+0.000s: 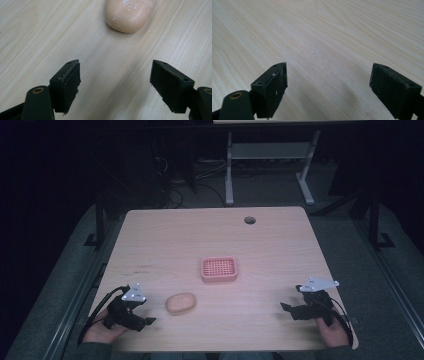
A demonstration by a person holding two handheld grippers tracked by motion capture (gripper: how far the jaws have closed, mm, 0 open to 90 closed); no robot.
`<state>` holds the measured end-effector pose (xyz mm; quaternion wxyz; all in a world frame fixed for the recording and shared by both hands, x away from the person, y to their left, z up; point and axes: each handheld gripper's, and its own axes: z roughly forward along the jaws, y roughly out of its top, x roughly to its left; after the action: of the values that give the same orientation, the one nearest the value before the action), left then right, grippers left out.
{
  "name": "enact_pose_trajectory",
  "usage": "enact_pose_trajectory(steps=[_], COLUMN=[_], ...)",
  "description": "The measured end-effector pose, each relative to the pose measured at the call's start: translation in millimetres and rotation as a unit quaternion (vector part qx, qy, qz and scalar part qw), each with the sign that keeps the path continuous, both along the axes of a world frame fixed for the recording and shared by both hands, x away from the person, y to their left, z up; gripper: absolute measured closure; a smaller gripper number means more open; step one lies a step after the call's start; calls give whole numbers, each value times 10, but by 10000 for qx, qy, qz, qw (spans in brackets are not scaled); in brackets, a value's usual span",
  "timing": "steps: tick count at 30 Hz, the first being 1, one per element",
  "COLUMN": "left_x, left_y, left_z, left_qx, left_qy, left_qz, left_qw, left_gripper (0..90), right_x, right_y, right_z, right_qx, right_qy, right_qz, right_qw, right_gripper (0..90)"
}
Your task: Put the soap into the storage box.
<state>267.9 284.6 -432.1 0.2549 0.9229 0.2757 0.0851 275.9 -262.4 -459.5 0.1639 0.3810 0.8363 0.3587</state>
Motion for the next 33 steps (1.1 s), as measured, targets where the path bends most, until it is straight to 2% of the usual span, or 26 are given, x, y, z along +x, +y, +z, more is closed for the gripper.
enact_pose_trajectory(steps=[4,12,17,18,21,25,33], left_x=[3,18,31,41,47,63,76], left_y=[-31,-49,-106,-113,-145,-174,-212], left_z=[3,1,-13,-10,-16,-2,-10], left_qx=[30,-75,-61,0,-27,-36,38], left_qy=[-26,-1,0,-7,16,-66,-60], left_qz=[-93,-69,-113,-160,-142,-199,-263], left_qw=[9999,9999,9999,9999,9999,9998,9996], left_gripper=[239,238,238,238,238,235,236], right_x=[-1,-3,-4,-4,-2,1,-1], right_y=[1,6,1,2,1,6,10], right_z=[-3,0,3,3,1,-2,-2], right_qx=[-3,4,20,24,30,21,24], right_qy=[18,-5,-10,-7,-7,-2,11], right_qz=[7,23,33,30,27,18,52], right_qw=[10000,10000,10000,10000,10000,10000,10000], right_gripper=[141,141,141,141,141,141,141])
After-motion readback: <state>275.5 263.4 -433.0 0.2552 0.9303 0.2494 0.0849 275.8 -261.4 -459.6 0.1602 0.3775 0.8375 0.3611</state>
